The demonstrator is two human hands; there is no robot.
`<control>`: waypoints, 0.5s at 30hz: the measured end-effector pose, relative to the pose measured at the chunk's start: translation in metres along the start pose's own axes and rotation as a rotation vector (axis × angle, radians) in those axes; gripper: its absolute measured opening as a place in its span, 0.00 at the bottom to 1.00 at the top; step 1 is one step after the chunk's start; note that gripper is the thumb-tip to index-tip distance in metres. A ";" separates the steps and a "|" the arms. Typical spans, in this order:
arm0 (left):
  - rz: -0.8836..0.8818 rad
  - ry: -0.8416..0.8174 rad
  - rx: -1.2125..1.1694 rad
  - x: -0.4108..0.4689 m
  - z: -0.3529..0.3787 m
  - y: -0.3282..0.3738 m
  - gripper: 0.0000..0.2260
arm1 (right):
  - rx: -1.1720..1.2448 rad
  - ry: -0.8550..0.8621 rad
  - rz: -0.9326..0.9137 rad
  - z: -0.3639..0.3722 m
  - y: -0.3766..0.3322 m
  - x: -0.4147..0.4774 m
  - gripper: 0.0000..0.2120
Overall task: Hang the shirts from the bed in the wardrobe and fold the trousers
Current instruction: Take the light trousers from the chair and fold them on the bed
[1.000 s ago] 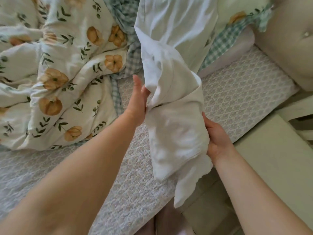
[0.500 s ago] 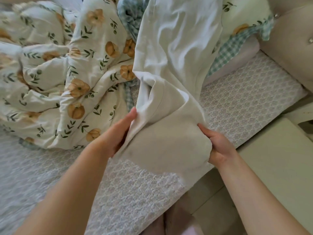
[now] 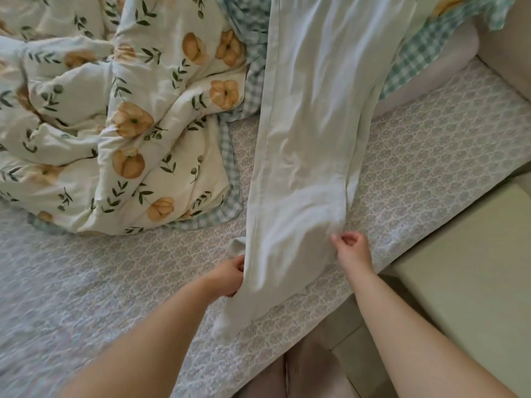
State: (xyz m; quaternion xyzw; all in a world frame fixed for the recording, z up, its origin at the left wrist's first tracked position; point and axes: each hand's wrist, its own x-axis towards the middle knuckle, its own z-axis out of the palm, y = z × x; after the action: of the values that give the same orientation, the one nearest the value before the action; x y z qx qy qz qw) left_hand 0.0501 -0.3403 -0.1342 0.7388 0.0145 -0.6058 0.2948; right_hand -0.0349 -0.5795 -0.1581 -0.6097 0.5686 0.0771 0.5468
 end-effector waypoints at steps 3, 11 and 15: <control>0.044 0.311 0.188 0.016 0.015 -0.011 0.18 | 0.067 0.039 0.079 0.007 0.030 -0.003 0.18; 0.176 0.789 0.579 0.053 0.008 -0.028 0.29 | 0.338 -0.225 0.162 0.023 0.061 -0.003 0.19; 0.185 0.480 0.719 0.059 0.010 -0.012 0.24 | 0.236 -0.294 0.077 0.030 0.057 -0.006 0.12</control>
State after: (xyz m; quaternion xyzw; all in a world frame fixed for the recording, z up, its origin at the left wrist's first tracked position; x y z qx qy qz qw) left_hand 0.0528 -0.3547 -0.1939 0.9124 -0.1953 -0.3546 0.0604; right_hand -0.0653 -0.5395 -0.1989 -0.5013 0.5108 0.1193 0.6881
